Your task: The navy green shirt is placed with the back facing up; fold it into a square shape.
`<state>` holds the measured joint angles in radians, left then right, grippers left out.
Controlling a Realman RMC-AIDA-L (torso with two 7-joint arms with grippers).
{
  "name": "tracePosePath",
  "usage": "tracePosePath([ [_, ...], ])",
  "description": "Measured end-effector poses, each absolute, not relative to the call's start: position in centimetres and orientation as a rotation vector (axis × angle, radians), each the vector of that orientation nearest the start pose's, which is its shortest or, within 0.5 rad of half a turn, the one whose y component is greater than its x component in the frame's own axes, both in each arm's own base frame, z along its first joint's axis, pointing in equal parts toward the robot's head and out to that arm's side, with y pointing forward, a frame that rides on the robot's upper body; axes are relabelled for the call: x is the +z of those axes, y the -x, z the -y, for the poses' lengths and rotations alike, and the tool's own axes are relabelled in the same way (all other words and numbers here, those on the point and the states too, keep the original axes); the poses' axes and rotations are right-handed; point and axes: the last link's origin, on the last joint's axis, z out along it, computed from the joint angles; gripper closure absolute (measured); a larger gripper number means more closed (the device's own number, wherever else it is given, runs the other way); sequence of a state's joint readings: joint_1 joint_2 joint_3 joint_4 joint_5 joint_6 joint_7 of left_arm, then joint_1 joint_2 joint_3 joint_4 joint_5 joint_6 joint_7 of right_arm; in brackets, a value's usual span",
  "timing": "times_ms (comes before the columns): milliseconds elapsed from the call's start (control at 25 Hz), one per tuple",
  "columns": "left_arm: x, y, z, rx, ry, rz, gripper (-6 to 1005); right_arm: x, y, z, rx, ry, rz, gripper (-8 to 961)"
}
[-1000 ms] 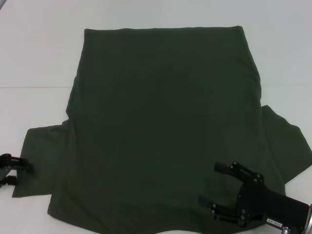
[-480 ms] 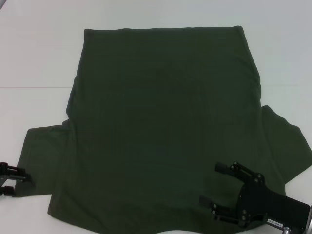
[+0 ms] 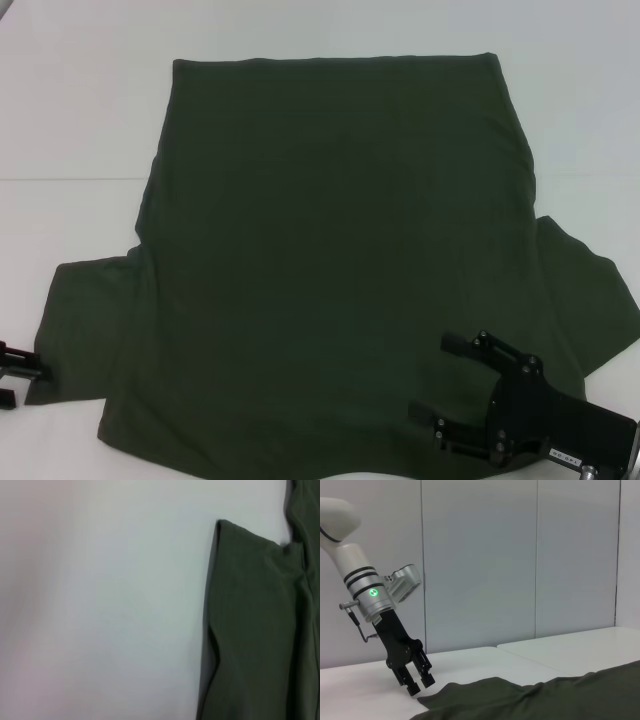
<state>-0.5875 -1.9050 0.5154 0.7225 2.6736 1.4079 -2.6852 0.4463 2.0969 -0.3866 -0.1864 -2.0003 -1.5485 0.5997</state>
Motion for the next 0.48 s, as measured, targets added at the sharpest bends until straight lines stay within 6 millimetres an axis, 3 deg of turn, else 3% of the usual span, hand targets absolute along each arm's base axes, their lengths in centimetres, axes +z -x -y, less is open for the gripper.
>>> tracePosePath([
  [480, 8.67, 36.21, -34.64, 0.139, -2.310, -2.768, 385, -5.62, -29.14, -26.74, 0.906, 2.477, -0.293, 22],
])
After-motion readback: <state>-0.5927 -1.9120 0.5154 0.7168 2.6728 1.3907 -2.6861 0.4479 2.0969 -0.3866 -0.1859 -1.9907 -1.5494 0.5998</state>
